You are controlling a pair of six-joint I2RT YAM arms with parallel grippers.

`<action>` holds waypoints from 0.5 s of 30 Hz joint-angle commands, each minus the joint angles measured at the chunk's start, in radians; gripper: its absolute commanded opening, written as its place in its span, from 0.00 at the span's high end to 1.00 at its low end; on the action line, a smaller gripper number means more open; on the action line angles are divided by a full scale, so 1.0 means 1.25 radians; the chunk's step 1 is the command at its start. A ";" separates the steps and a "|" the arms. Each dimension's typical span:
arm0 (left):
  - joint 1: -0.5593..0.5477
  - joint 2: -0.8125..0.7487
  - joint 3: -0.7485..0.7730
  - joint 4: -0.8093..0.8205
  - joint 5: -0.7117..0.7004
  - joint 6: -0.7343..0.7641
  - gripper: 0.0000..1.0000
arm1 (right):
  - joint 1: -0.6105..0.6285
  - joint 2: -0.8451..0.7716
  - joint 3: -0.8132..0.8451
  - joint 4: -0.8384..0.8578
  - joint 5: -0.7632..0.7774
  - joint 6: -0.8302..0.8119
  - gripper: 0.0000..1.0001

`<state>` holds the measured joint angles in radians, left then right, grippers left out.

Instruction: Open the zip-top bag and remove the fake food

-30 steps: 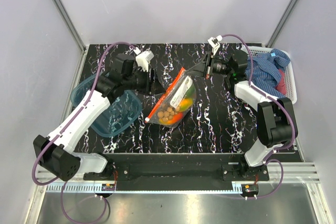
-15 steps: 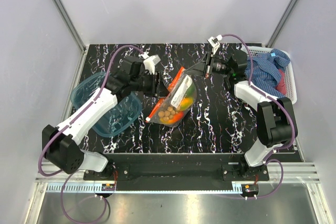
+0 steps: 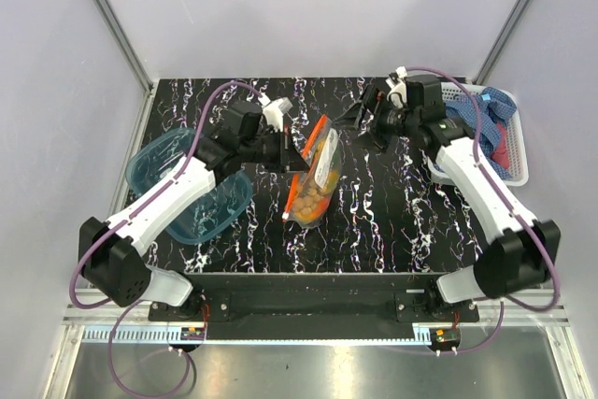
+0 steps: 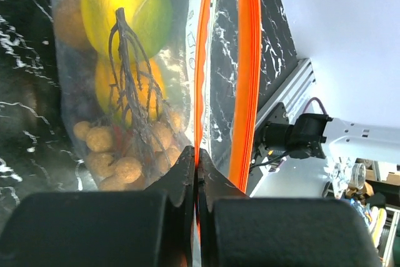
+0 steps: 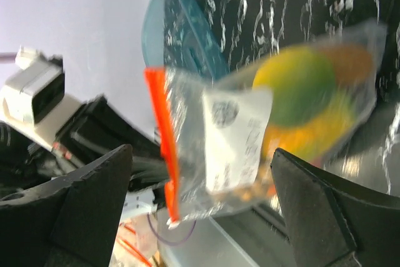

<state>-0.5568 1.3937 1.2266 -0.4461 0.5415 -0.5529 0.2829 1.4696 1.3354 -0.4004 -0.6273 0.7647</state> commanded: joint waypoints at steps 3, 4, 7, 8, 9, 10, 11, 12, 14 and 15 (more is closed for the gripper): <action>-0.050 -0.015 0.035 0.053 -0.071 -0.073 1.00 | 0.070 -0.082 0.009 -0.269 0.095 -0.008 0.00; -0.054 -0.018 0.035 0.054 -0.092 -0.079 1.00 | 0.076 -0.088 0.008 -0.276 0.108 -0.018 0.00; -0.074 -0.022 0.036 0.054 -0.124 -0.102 1.00 | 0.095 -0.081 0.024 -0.299 0.123 -0.041 0.00; -0.079 -0.022 0.038 0.056 -0.131 -0.105 1.00 | 0.101 -0.066 0.030 -0.306 0.126 -0.045 0.02; -0.088 -0.022 0.045 0.055 -0.146 -0.105 1.00 | 0.106 -0.061 0.034 -0.306 0.126 -0.048 0.03; -0.091 -0.022 0.047 0.055 -0.151 -0.106 1.00 | 0.121 -0.057 0.037 -0.304 0.130 -0.052 0.06; -0.095 -0.022 0.050 0.056 -0.157 -0.110 1.00 | 0.125 -0.047 0.040 -0.303 0.137 -0.055 0.08; -0.103 -0.022 0.050 0.056 -0.167 -0.111 1.00 | 0.127 -0.043 0.044 -0.301 0.137 -0.057 0.12; -0.110 -0.023 0.048 0.055 -0.175 -0.117 1.00 | 0.137 -0.034 0.046 -0.286 0.147 -0.055 0.15; -0.119 -0.024 0.043 0.055 -0.185 -0.120 1.00 | 0.141 -0.033 0.052 -0.279 0.151 -0.053 0.17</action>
<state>-0.6788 1.3937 1.2377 -0.4259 0.3698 -0.6739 0.4347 1.4136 1.3518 -0.7559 -0.4843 0.7200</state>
